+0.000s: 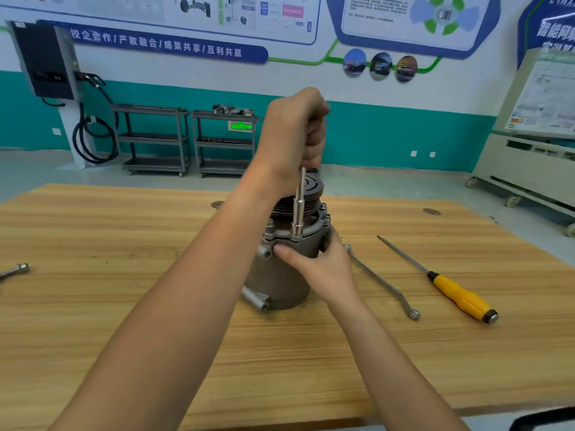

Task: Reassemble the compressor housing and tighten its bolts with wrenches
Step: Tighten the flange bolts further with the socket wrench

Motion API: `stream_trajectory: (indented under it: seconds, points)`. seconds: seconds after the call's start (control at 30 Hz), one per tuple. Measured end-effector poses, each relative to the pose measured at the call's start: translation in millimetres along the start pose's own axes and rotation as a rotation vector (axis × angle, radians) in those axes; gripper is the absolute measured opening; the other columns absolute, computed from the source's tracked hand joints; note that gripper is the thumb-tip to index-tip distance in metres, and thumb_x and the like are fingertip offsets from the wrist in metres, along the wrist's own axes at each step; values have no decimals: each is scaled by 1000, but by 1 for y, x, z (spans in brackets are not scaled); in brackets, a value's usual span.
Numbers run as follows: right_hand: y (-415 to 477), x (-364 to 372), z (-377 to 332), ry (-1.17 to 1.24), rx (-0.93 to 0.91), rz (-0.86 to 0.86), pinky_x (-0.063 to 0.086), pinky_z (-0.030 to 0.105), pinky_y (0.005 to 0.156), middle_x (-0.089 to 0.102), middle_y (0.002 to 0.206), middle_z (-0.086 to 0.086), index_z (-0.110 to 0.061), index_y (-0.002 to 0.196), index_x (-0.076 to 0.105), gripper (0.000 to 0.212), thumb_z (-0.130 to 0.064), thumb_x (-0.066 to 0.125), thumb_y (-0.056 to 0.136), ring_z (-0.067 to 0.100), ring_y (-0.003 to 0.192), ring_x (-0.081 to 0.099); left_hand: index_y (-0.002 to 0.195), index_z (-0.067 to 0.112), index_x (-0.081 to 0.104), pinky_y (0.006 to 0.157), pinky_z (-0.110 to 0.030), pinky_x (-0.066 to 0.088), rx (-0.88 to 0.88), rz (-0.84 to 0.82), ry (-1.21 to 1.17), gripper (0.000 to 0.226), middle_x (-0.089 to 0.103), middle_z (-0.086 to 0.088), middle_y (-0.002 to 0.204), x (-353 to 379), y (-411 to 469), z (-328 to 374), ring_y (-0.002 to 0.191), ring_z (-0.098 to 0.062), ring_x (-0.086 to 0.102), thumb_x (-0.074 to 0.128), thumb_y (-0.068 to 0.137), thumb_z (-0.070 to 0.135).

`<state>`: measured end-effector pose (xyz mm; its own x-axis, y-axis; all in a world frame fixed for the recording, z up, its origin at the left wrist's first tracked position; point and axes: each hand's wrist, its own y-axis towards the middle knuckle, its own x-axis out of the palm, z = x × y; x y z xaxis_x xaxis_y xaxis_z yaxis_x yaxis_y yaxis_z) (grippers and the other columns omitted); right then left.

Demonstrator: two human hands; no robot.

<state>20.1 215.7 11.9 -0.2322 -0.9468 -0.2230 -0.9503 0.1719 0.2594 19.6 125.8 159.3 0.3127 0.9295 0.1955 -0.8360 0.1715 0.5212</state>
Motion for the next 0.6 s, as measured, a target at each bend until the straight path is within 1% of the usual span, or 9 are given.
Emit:
stream_trajectory:
  seconds: [0.1,0.13,0.2,0.23,0.3,0.37,0.4,0.5,0.6]
  points:
    - [2,-2,3,-4,-21,0,39,14,80,52,101,-32,-36,114,48,75,-48,84,49,-7,98,51,41,25,25,39,-12,12,-123,-330,-131,30,12,5,45,-16,10,3,38,-10,6,29,70,17]
    - [2,-3,3,-9,-32,3,39,11,77,53,100,-33,-36,113,49,74,-49,84,48,-13,94,50,40,25,27,39,-14,11,-130,-382,-132,32,12,5,45,-18,12,3,38,-10,6,28,71,16]
    - [2,-3,5,-13,-46,7,36,5,71,52,97,-36,-38,110,49,73,-52,82,46,-26,85,46,39,22,37,39,-16,14,-139,-356,-148,37,17,6,43,-17,12,2,36,-9,11,32,75,16]
    - [3,-3,6,-11,-44,7,35,3,69,51,95,-37,-39,109,49,73,-54,81,45,-30,82,44,42,19,42,40,-18,18,-126,-282,-154,39,23,6,42,-13,9,0,36,-8,17,35,80,18]
    - [2,-2,7,-16,-40,20,37,5,72,52,96,-36,-39,110,50,75,-56,79,43,-28,85,45,56,14,50,44,-21,27,-46,-9,-142,41,37,6,45,-4,-1,-7,39,-9,32,37,94,23]
    - [1,-1,7,-24,-32,34,44,15,80,56,102,-31,-36,112,51,76,-57,78,43,-17,94,50,67,11,52,45,-20,36,100,307,-128,38,47,4,51,6,-10,-16,43,-8,43,41,99,28]
    - [1,0,7,-28,-27,35,47,21,85,58,107,-27,-33,114,52,79,-58,77,44,-11,99,52,71,11,53,47,-19,39,164,411,-125,35,51,3,54,11,-14,-20,45,-7,46,42,99,29]
    - [-1,1,5,-61,-35,47,49,31,92,61,120,-12,-24,127,50,96,-63,68,41,6,112,55,78,13,52,52,-22,43,247,546,-106,29,58,0,63,21,-16,-26,50,-10,52,39,100,28]
    - [-1,2,6,-67,-38,55,46,27,81,63,117,-1,-15,123,52,97,-62,61,39,17,110,57,76,16,48,55,-30,45,298,623,-23,31,60,-1,64,25,-15,-29,51,-14,55,35,100,29]
